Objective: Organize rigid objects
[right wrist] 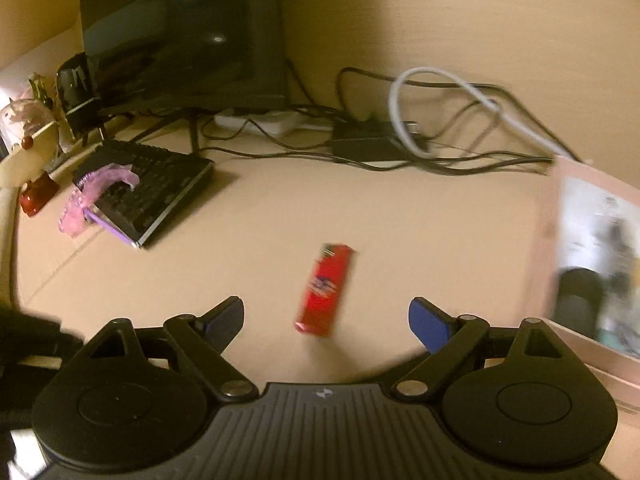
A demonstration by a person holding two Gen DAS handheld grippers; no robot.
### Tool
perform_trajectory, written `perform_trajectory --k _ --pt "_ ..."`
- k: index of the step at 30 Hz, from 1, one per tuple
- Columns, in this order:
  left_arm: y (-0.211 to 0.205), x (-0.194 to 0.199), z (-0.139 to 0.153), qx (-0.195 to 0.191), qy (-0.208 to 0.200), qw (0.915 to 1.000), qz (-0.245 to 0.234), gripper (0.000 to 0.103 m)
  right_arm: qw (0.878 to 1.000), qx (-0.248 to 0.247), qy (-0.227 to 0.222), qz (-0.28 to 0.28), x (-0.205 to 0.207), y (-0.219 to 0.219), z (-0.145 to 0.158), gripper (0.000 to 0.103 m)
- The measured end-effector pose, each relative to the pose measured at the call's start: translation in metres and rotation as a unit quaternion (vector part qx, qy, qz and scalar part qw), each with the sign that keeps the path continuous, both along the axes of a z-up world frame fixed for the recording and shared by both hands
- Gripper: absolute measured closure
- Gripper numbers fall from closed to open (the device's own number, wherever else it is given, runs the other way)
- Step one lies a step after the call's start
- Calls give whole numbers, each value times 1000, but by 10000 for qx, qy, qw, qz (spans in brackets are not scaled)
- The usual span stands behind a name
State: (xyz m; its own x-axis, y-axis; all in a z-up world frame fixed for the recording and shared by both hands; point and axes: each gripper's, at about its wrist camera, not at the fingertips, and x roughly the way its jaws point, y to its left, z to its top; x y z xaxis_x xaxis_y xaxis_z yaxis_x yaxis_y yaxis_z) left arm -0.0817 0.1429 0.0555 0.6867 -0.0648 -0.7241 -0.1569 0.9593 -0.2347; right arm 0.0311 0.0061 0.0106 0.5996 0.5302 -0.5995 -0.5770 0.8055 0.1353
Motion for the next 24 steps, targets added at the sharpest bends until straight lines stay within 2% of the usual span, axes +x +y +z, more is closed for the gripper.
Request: perform_trajectory --k 3,6,9,11,12,13,17,22,23,24 --pt "5 -12 3 5 -63 10000 73 89 9999 -56 -10 85 12 26 -5 12" --pt "8 -17 5 -24 -49 9999 130 89 9989 -419 -119 162 20 46 -15 17" --pt "11 -19 4 -46 -19 9998 173 89 9984 -537 -1 172 29 50 -24 40" --pt "11 -19 1 -80 6 9998 184 89 9985 -536 10 111 29 47 -25 61" --pt "10 -19 1 -95 10 9998 177 89 9985 -523 49 136 28 45 -24 66" --pt "8 -18 0 -103 9 9998 155 89 9986 -507 79 156 28 43 -23 80" --pt "1 -8 -1 -90 -13 9999 -50 89 9982 -524 114 259 22 34 -18 81" --pt "-15 10 -6 35 87 9989 -460 89 9993 -367 2 122 10 8 -4 83" --pt "-19 13 -7 60 119 9985 -523 89 9994 -340 -18 71 7 2 -1 98" --pt "-22 17 -9 79 153 9981 -591 89 9995 -311 -6 22 4 -7 2 103"
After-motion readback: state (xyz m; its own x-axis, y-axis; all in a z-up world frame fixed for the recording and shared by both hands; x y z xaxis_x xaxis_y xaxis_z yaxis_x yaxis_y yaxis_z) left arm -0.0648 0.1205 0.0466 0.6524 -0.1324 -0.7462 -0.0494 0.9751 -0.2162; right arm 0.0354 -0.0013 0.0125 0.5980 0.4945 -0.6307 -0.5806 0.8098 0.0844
